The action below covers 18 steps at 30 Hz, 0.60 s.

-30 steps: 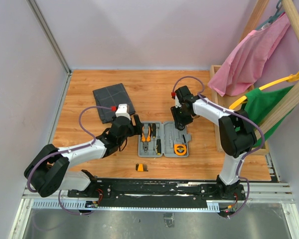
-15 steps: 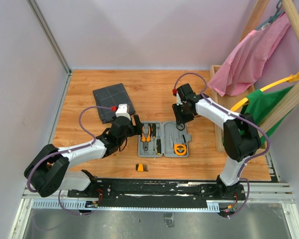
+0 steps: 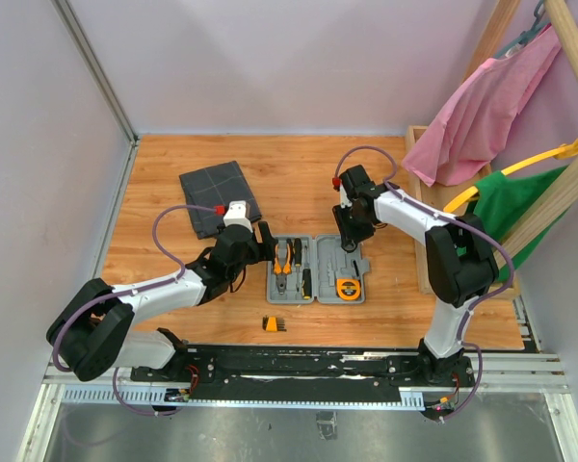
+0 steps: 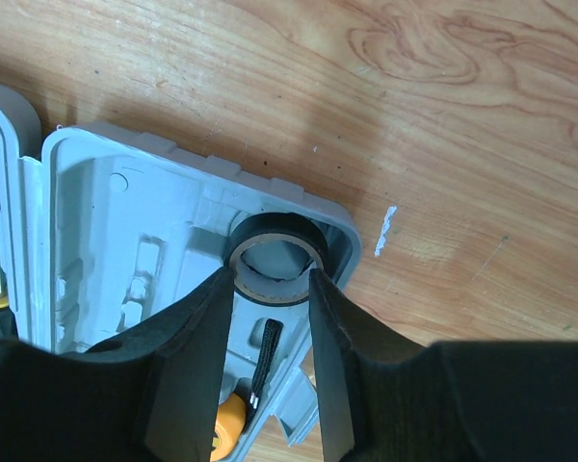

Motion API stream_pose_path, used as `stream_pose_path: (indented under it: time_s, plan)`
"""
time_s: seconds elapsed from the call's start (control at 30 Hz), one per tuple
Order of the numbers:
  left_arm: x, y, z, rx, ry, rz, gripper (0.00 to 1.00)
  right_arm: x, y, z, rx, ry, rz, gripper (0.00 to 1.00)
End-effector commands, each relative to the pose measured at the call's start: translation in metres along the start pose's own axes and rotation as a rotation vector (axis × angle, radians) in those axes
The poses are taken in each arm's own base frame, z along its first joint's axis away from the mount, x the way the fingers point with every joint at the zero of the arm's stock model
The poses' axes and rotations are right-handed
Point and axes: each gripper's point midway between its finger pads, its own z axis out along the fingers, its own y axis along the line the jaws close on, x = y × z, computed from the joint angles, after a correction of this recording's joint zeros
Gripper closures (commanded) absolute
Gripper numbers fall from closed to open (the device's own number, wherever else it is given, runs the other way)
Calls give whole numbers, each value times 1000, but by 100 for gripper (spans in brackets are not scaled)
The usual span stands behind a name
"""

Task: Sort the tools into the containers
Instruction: Adjust the engineering item in the storage box.

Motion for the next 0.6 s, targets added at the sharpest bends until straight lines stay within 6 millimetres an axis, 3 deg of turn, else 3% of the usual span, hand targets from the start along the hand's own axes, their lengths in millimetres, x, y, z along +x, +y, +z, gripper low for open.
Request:
stream_pose_path:
  time_s: [0.0, 0.57]
  plan:
    - [-16, -5, 3, 6, -37, -6, 18, 5, -6, 5, 15, 33, -7, 61]
    - [-17, -5, 3, 4, -39, -6, 18, 21, -18, 18, 81, 104, -5, 62]
